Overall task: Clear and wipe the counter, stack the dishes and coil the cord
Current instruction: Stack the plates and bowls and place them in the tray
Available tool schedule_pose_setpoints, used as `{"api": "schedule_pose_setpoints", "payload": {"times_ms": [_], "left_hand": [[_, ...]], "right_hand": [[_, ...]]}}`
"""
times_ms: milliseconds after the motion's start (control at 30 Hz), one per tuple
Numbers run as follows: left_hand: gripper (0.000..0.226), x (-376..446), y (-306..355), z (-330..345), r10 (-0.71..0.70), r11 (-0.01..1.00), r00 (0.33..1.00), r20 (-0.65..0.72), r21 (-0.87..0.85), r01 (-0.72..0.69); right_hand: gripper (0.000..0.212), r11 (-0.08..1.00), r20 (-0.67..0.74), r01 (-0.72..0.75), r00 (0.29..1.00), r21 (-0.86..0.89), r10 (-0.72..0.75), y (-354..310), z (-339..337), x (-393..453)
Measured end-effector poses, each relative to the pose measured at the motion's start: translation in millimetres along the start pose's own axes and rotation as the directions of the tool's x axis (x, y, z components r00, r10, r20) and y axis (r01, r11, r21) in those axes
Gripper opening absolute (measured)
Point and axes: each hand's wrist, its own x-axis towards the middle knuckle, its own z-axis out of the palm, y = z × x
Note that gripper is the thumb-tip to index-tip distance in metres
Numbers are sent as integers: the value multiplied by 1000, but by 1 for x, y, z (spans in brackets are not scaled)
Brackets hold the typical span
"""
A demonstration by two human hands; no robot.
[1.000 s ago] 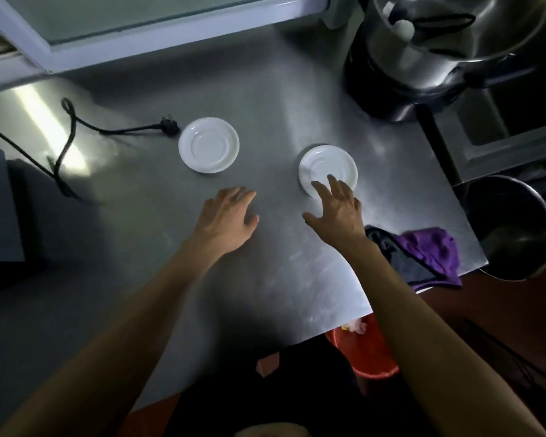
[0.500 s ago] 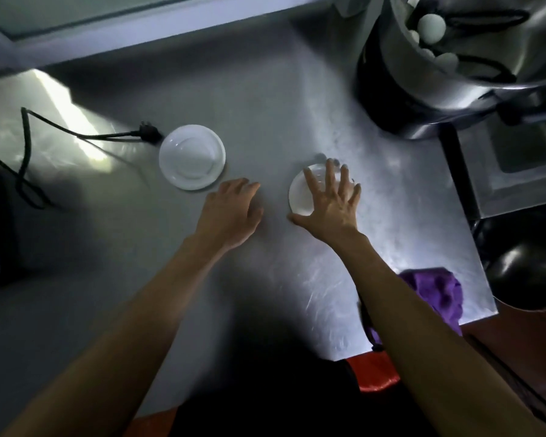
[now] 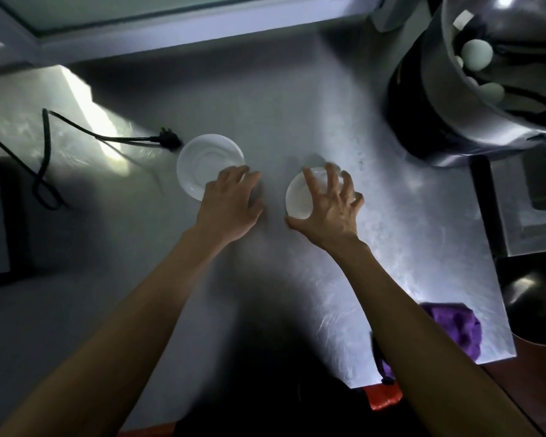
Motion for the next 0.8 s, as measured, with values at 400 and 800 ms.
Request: {"api": "schedule_pose_setpoints", "payload": {"times_ms": [400,800], "left_hand": [[85,41,-49,-7,-156,984,988,-3,85,155],[111,47,-67,0,-183,982,980,77,65,178]], "right_hand": [[110,996,-9,91,996,5,-91,-39,5,32],[106,996,5,87,996,22,-88,-57,14,43]]}}
